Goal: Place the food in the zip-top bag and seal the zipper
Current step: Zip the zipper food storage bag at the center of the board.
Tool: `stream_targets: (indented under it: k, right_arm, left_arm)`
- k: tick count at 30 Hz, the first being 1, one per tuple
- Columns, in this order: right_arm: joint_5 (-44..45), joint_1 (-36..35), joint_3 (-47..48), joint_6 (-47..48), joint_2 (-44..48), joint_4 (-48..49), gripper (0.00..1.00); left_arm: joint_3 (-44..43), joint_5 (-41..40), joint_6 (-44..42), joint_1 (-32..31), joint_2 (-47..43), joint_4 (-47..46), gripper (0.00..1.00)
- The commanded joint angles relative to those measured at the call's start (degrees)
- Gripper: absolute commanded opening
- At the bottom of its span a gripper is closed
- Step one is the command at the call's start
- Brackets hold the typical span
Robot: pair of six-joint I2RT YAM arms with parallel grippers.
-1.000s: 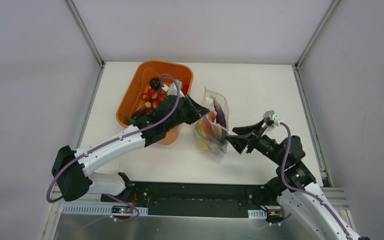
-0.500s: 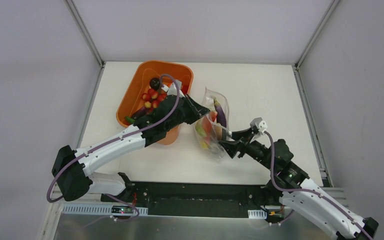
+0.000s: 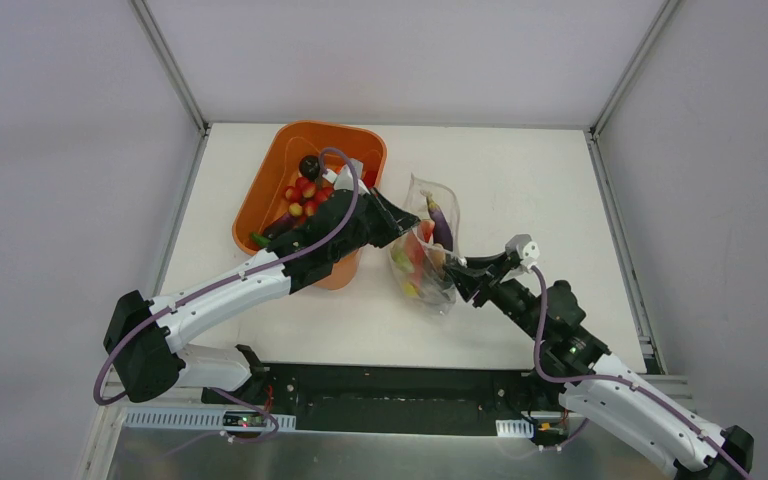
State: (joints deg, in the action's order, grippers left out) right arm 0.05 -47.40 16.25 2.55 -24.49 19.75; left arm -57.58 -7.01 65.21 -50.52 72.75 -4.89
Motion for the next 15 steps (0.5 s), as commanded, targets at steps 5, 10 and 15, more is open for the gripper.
stream_targets:
  k: [5, 10, 15]
  right_arm:
    - [2.50, -0.37, 0.03, 0.75, 2.02, 1.93, 0.22]
    - [0.55, -0.38, 0.15, 0.49, 2.43, -0.10, 0.38]
    - [-1.26, -0.36, 0.27, -0.10, 0.67, -0.43, 0.38]
  left_arm:
    - [-0.68, 0.08, 0.62, 0.49, -0.67, -3.03, 0.00]
    - [-0.60, 0.01, 0.88, 0.48, -0.78, -3.52, 0.00]
    - [-0.22, -0.02, 1.29, 0.47, -0.86, -3.97, 0.00]
